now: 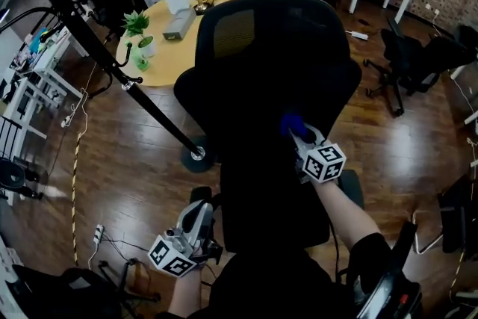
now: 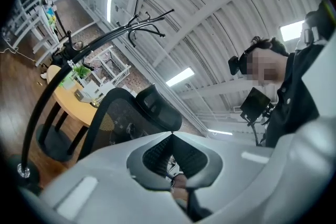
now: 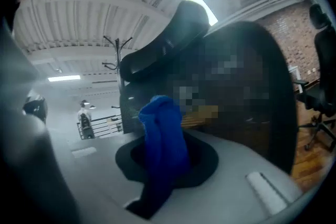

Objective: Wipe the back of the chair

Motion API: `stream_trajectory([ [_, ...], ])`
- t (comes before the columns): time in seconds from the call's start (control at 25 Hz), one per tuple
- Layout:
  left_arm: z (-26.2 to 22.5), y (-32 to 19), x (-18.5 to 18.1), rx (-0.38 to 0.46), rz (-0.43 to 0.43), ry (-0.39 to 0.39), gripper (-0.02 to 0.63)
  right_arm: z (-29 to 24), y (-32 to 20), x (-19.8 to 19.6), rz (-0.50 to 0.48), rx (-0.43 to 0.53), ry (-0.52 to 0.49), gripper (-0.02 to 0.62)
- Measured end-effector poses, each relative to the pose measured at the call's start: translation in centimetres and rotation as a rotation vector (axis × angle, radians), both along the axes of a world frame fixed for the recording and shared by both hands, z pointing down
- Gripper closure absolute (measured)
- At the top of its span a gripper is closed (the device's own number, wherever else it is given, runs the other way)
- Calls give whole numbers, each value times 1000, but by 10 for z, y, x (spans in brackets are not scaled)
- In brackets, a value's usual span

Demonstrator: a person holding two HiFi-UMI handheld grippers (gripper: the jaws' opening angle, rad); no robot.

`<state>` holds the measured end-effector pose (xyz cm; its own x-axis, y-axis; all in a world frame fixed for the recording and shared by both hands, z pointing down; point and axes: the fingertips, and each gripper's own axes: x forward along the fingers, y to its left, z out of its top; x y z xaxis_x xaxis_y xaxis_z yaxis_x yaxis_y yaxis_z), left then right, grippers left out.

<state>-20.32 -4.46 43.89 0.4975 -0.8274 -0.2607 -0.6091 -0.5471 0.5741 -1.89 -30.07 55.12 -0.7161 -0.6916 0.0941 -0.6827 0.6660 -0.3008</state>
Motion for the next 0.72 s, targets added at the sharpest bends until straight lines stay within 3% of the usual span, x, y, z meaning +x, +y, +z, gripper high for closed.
stream_trajectory([
  [0.2,1,37,-32,-19,-120,-11,614,32,51,-138,-287,-43,40,555],
  [0.4,10,75,-66,-63,-258,-10,614,68,63,-229,-404,-89,108,555],
  [0.52,11,99,-83,-80,-327,-23,614,91,50,-250,-384,-125,138,555],
  [0.72,18,111,-94,-95,-353,-31,614,107,31,-224,-374,-86,187,556],
])
